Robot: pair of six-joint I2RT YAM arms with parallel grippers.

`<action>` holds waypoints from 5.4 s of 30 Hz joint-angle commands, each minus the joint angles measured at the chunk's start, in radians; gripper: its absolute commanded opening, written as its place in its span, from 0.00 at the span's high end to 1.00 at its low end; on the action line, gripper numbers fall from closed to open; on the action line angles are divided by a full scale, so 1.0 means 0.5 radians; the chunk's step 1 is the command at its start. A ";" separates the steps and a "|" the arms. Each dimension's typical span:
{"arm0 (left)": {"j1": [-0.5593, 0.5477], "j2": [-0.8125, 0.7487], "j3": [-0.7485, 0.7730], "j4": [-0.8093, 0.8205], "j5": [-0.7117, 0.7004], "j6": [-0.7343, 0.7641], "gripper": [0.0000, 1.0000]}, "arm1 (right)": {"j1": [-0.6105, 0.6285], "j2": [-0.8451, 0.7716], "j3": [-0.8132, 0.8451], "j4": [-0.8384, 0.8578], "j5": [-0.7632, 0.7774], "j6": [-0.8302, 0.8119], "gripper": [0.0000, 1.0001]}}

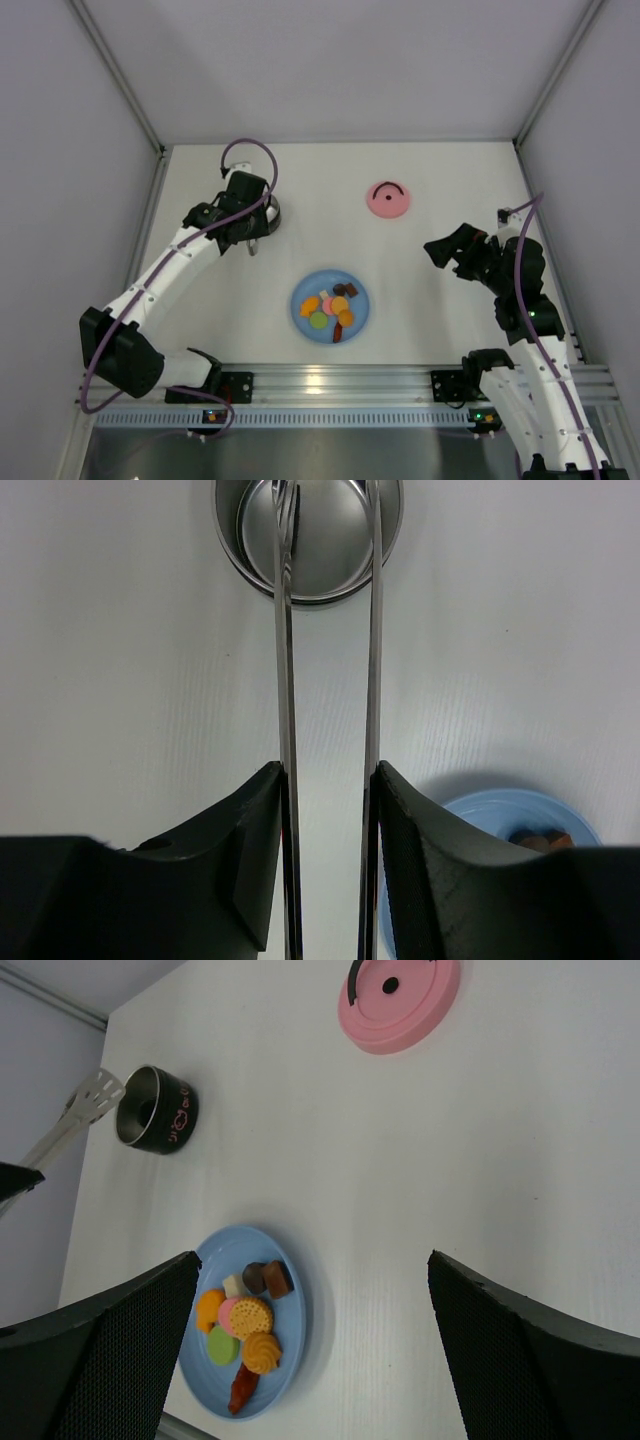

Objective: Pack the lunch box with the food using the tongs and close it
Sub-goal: Place the fake food in the packing box, then pick up the fake food from the plate, then place the fake food on the plate.

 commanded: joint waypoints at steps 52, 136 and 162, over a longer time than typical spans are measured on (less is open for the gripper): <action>-1.465 -0.529 -0.469 -0.342 0.488 -0.290 0.52 | -0.030 0.004 0.054 0.072 0.033 -0.036 0.05; -1.560 -0.538 -0.205 -0.486 0.151 -0.303 0.68 | -0.030 -0.002 0.045 0.057 0.058 -0.063 0.05; -1.557 -0.529 -0.291 -0.480 0.264 -0.251 0.63 | -0.033 -0.017 -0.004 0.048 0.055 -0.066 0.05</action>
